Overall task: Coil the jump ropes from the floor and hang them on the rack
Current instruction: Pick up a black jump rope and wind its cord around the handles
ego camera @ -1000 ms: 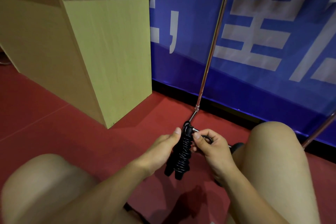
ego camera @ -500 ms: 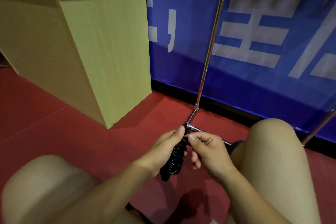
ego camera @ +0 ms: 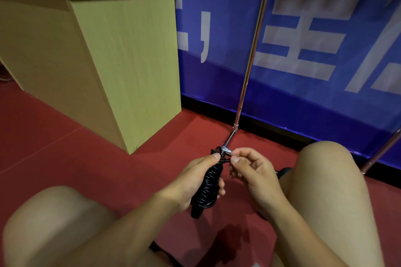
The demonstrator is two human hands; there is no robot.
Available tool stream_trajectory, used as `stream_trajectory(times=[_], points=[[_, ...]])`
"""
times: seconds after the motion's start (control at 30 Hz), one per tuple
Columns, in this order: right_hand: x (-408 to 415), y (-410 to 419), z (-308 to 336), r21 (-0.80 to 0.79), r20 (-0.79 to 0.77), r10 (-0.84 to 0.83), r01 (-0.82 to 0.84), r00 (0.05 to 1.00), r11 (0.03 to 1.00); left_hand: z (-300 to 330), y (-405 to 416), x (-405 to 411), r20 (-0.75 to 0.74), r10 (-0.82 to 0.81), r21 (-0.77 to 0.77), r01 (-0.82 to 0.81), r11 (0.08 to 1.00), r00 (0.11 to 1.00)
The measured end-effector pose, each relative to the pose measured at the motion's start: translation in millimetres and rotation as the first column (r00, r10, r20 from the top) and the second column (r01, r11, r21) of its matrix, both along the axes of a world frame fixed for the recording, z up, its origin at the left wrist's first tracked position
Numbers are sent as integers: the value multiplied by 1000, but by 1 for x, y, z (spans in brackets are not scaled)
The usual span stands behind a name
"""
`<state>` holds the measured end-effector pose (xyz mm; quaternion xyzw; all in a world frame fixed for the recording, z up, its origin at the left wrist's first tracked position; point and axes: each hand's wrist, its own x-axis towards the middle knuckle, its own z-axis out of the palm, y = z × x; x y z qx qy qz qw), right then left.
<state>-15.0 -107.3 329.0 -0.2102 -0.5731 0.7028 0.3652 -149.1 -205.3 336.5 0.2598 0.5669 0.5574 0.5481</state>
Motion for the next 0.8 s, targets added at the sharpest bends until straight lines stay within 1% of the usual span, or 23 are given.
stream_trajectory(times=[0.13, 0.27, 0.4, 0.53, 0.67, 0.73, 0.8], points=[[2, 1, -1, 75, -28, -16, 18, 999, 997, 0, 2, 0, -12, 7, -6, -7, 1000, 1000], [2, -1, 0, 67, -35, -52, 54, 998, 996, 0, 2, -3, -75, 6, 26, -4, 1000, 997], [4, 2, 0, 114, 36, -111, 106, 993, 988, 2, -2, 0, -205, -59, 44, 69, 997, 977], [5, 5, -4, 170, 149, -78, 53, 986, 984, 4, -6, 3, -266, -97, 48, 114, 992, 959], [5, 3, -6, 92, 166, -45, 30, 985, 995, 7, -8, 2, -346, -133, 30, 153, 988, 929], [5, 4, -6, -10, 137, 3, -2, 991, 1000, 8, -9, 3, -369, -151, 21, 171, 985, 917], [4, 5, -6, -155, 59, 68, -59, 996, 986, 10, -9, 3, -359, -163, 27, 185, 982, 919]])
